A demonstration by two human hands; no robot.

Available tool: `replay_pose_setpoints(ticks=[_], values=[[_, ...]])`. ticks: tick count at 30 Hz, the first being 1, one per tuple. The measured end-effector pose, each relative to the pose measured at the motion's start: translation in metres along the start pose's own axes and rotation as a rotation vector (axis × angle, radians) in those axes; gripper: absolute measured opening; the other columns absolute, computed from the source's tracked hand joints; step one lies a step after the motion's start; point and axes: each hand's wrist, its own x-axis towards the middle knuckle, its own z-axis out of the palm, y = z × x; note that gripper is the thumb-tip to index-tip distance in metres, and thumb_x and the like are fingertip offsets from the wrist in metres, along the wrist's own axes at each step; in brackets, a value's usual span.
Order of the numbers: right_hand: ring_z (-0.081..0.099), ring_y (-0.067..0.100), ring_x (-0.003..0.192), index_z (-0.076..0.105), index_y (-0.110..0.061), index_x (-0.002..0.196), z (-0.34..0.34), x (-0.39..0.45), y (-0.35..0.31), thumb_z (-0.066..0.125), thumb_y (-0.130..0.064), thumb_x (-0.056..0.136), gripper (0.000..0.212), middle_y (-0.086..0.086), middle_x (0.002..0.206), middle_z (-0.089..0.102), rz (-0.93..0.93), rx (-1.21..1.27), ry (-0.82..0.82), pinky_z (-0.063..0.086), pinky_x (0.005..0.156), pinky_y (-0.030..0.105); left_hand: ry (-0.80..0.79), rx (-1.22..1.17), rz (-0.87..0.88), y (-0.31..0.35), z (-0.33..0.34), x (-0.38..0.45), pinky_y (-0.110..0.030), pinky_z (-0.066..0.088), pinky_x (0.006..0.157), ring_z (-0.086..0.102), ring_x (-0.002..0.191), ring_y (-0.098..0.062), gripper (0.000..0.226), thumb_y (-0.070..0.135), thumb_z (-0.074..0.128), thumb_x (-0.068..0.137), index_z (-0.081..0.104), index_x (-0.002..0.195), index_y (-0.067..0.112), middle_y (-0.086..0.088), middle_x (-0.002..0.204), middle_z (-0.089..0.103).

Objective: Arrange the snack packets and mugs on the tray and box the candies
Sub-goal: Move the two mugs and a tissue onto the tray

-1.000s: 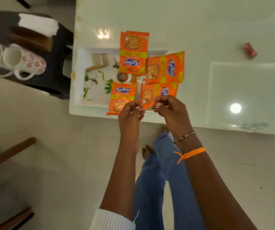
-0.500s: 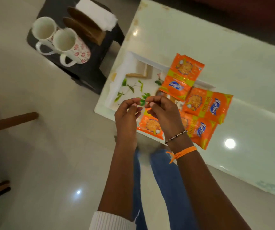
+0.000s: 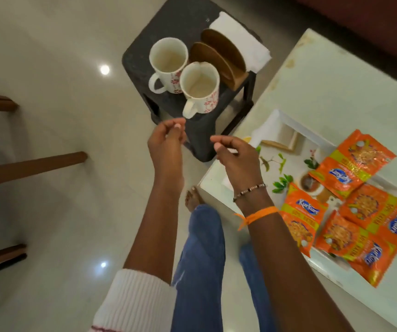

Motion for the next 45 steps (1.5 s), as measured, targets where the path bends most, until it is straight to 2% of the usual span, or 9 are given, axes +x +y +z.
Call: replay_pose_setpoints(ticks=[3, 6, 10, 17, 25, 29, 32, 39, 45], values=[[0.054, 0.014, 0.085, 0.063, -0.005, 0.111, 0.039, 0.033, -0.012, 0.056, -0.009, 0.089, 0.024, 0.004, 0.092, 0.059, 0.095, 0.080, 0.030, 0.049, 0.088, 0.034, 0.060, 0.048, 0.001, 0.014, -0.005, 0.048, -0.019, 0.047, 0.077, 0.056, 0.089, -0.011, 0.018, 0.011, 0.046, 0.092, 0.063, 0.095, 0.015, 0.001, 0.094, 0.061], [0.048, 0.017, 0.089, 0.057, -0.002, 0.117, 0.069, 0.065, -0.016, 0.057, -0.017, 0.089, 0.032, 0.009, 0.099, 0.050, 0.208, 0.101, 0.054, 0.044, 0.085, 0.033, 0.038, 0.164, -0.065, 0.020, -0.005, 0.094, -0.015, 0.039, 0.068, 0.052, 0.089, -0.004, 0.020, 0.020, 0.044, 0.094, 0.055, 0.110, 0.018, 0.006, 0.099, 0.056], [0.045, 0.018, 0.081, 0.060, -0.010, 0.090, 0.083, 0.090, -0.015, 0.057, -0.023, 0.089, 0.014, 0.007, 0.088, 0.048, 0.242, 0.033, 0.110, 0.038, 0.074, 0.029, -0.124, 0.374, -0.133, 0.020, -0.003, 0.135, -0.018, 0.032, 0.059, 0.048, 0.082, -0.007, 0.030, 0.027, 0.047, 0.093, 0.051, 0.118, 0.012, 0.004, 0.096, 0.054], [0.050, 0.012, 0.069, 0.071, 0.000, 0.088, 0.090, 0.100, -0.014, 0.059, -0.023, 0.088, 0.025, 0.008, 0.081, 0.062, 0.223, 0.040, 0.148, 0.041, 0.066, 0.024, -0.244, 0.454, 0.044, 0.018, 0.001, 0.152, -0.019, 0.041, 0.069, 0.054, 0.082, -0.008, 0.028, 0.029, 0.043, 0.096, 0.064, 0.096, 0.011, -0.004, 0.097, 0.063], [0.053, 0.019, 0.071, 0.059, -0.028, 0.054, 0.053, 0.054, 0.014, 0.059, -0.017, 0.088, 0.035, 0.013, 0.077, 0.061, 0.129, 0.078, 0.282, 0.051, 0.078, 0.044, -0.234, 0.493, 0.083, -0.002, -0.005, 0.101, -0.018, 0.040, 0.072, 0.054, 0.084, -0.008, 0.026, 0.028, 0.044, 0.096, 0.064, 0.082, 0.019, -0.009, 0.100, 0.064], [0.059, 0.008, 0.070, 0.063, -0.008, 0.071, 0.013, 0.009, 0.040, 0.057, -0.013, 0.089, 0.020, -0.005, 0.071, 0.059, 0.101, 0.095, 0.360, 0.052, 0.072, 0.035, -0.308, 0.490, 0.089, -0.014, -0.012, 0.044, -0.017, 0.042, 0.072, 0.055, 0.078, -0.002, 0.027, 0.027, 0.048, 0.095, 0.061, 0.073, 0.036, 0.004, 0.084, 0.063], [0.057, 0.000, 0.063, 0.060, 0.010, 0.087, -0.018, -0.020, 0.066, 0.056, -0.012, 0.089, 0.023, -0.002, 0.071, 0.061, 0.111, 0.099, 0.446, 0.051, 0.071, 0.032, -0.382, 0.505, 0.101, -0.027, -0.009, 0.004, -0.025, 0.044, 0.079, 0.058, 0.085, -0.012, 0.027, 0.022, 0.049, 0.095, 0.061, 0.073, 0.033, -0.006, 0.092, 0.066], [0.055, 0.005, 0.070, 0.059, -0.005, 0.084, -0.070, -0.057, 0.118, 0.050, -0.011, 0.093, 0.014, 0.001, 0.076, 0.059, 0.234, 0.225, 0.521, 0.049, 0.055, 0.007, -0.505, 0.608, 0.021, -0.070, 0.015, -0.067, -0.049, 0.048, 0.085, 0.059, 0.089, -0.026, 0.026, 0.016, 0.048, 0.094, 0.066, 0.076, 0.019, -0.012, 0.093, 0.064], [0.056, 0.007, 0.070, 0.053, -0.016, 0.062, -0.087, -0.056, 0.144, 0.051, -0.009, 0.092, 0.031, 0.007, 0.079, 0.058, 0.266, 0.221, 0.476, 0.052, 0.063, 0.019, -0.546, 0.734, 0.063, -0.093, 0.029, -0.075, -0.042, 0.047, 0.085, 0.060, 0.094, -0.031, 0.024, 0.016, 0.048, 0.094, 0.068, 0.087, 0.006, -0.017, 0.098, 0.066]])
